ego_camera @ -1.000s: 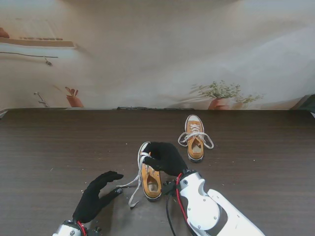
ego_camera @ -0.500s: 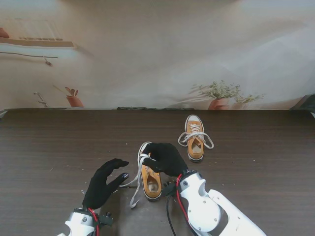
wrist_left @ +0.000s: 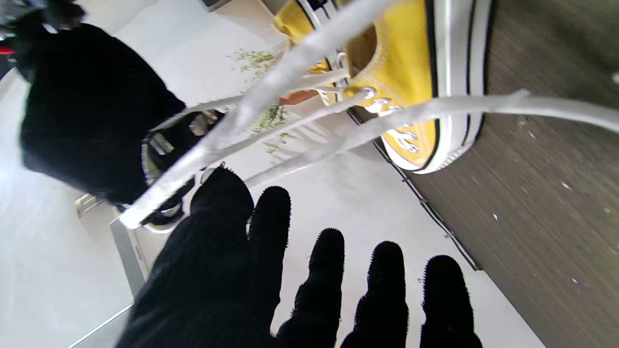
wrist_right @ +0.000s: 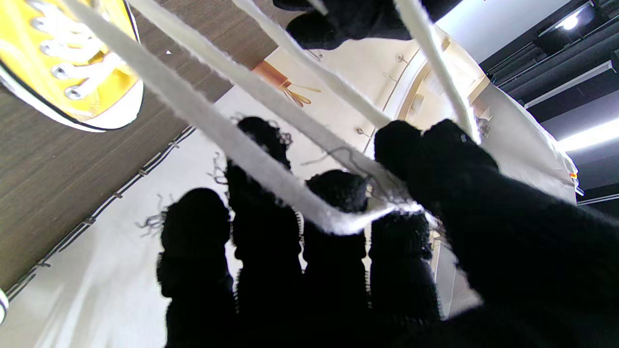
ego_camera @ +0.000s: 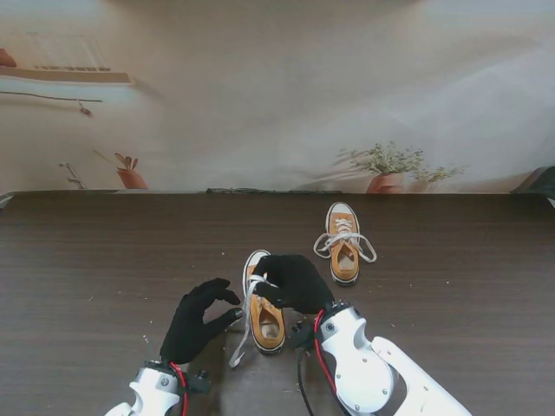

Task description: Tie the shoelaces into a bow on the shoes

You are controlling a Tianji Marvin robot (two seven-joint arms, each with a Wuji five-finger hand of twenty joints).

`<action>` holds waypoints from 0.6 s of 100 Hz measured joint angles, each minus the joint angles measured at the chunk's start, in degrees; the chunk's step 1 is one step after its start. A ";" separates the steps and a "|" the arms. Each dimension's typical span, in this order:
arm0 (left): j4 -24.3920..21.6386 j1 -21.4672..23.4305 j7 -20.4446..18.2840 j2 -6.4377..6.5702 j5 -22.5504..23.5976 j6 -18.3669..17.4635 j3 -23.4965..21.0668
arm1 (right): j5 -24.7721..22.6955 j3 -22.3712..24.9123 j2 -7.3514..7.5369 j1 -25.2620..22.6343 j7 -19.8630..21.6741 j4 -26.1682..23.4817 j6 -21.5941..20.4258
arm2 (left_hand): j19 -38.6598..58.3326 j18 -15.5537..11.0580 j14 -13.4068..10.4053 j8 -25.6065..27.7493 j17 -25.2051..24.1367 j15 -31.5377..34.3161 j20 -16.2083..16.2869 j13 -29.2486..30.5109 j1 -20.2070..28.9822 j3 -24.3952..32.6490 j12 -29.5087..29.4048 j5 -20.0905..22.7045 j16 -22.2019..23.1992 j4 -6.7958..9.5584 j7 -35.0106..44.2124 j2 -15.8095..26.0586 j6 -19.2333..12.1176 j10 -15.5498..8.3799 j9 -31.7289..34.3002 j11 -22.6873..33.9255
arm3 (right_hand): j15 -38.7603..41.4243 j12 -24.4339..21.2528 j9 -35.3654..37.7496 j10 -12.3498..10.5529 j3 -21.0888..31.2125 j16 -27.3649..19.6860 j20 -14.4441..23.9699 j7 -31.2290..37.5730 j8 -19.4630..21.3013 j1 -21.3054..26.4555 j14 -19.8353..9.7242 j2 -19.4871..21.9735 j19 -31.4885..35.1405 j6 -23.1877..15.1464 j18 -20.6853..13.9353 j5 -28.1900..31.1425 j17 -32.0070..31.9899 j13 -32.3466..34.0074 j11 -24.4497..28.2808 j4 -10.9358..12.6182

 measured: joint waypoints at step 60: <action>0.58 0.62 -1.98 0.82 -0.20 -2.87 2.00 | -0.34 -0.63 0.14 -0.21 0.07 -0.60 0.04 | 0.09 0.04 -0.05 -16.47 0.06 0.01 -0.61 0.01 -3.60 1.81 0.00 4.83 0.00 -0.05 -17.97 -0.66 -4.32 0.00 1.31 -0.86 | -0.50 -0.56 0.00 0.00 0.00 -0.01 0.00 0.00 -0.01 0.00 0.00 0.00 -0.01 -0.01 0.00 0.00 0.00 0.00 -0.04 0.00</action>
